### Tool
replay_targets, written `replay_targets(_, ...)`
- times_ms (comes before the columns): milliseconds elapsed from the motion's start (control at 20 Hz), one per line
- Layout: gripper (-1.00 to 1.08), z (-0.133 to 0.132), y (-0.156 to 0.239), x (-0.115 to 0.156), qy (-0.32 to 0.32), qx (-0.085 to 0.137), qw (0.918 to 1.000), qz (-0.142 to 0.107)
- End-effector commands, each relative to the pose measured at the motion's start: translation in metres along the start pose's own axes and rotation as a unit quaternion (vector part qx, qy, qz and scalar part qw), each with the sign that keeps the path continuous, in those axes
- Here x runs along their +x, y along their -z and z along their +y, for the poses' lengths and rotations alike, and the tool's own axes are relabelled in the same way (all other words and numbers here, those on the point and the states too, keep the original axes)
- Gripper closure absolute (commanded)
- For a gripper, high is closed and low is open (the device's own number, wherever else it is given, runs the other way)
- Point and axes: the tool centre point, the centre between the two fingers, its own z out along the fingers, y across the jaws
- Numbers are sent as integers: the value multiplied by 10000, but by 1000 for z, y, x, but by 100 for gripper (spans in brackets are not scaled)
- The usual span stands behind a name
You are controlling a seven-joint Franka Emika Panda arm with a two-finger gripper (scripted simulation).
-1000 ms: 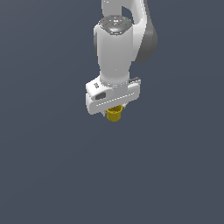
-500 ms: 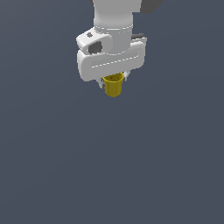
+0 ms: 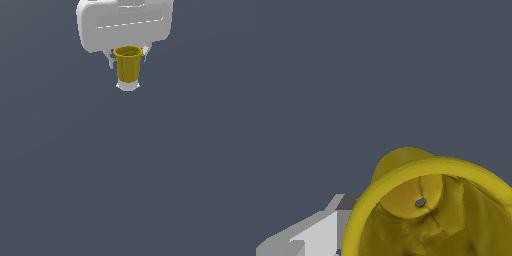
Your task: Pick up the object and move it to a goal position.
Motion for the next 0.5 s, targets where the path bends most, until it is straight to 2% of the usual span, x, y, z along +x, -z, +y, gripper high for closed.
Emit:
replay_targets(0, 108, 0, 14, -2, 0, 0, 10000, -1)
replay_targets(450, 108, 0, 32, -4, 0, 0, 10000, -1)
